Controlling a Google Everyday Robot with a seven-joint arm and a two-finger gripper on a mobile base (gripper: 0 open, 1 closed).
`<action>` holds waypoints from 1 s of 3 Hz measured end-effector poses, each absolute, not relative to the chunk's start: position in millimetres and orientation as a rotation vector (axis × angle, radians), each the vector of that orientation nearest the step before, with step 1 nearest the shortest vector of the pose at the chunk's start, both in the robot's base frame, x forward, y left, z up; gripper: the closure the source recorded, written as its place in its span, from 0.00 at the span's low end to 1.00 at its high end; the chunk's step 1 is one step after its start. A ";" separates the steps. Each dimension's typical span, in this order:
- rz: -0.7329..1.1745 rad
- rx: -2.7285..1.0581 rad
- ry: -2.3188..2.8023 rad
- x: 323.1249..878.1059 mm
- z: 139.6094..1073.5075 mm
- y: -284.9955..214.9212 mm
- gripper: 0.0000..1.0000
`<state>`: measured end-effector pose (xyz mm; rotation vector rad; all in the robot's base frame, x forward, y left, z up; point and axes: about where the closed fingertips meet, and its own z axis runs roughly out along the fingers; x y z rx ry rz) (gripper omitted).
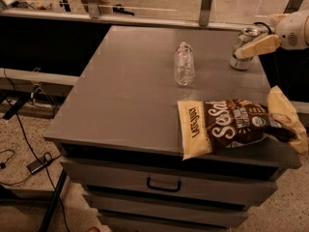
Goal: Pick 7up can
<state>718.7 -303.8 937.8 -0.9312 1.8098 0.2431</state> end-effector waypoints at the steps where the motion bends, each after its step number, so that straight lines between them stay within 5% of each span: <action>1: 0.242 -0.905 1.814 722.6 930.8 -308.4 0.00; 3: 0.273 -0.897 1.836 729.6 914.4 -302.8 0.00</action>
Offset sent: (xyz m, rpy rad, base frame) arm 0.0080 -0.0125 -0.0229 0.0352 0.0283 -0.0447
